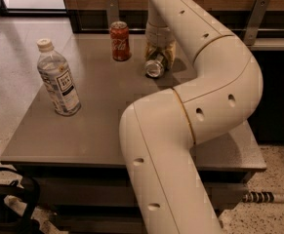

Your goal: Place green can upright

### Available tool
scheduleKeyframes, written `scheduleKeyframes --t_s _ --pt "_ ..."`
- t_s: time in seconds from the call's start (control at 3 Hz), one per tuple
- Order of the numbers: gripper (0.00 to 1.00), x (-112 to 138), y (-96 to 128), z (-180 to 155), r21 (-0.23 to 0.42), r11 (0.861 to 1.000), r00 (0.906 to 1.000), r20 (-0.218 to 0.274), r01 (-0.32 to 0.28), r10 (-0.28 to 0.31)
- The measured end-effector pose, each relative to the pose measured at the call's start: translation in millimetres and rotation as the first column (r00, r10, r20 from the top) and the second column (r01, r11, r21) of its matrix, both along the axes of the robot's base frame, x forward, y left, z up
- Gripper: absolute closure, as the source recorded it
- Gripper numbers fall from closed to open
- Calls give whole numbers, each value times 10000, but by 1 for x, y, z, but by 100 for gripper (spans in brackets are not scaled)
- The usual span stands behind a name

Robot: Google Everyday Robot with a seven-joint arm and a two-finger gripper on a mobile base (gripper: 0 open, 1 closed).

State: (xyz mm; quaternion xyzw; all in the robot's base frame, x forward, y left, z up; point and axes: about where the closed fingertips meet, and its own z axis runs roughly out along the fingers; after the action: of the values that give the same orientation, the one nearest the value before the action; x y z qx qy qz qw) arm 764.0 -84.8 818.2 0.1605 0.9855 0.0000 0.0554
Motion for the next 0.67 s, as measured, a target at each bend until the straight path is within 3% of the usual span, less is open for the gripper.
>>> scheduleKeyframes --t_s 0.33,0.67 --pt "100 7 2 -4 51 10000 9998 186 -10 9" --pt "100 7 2 -1 51 10000 9998 186 -10 9"
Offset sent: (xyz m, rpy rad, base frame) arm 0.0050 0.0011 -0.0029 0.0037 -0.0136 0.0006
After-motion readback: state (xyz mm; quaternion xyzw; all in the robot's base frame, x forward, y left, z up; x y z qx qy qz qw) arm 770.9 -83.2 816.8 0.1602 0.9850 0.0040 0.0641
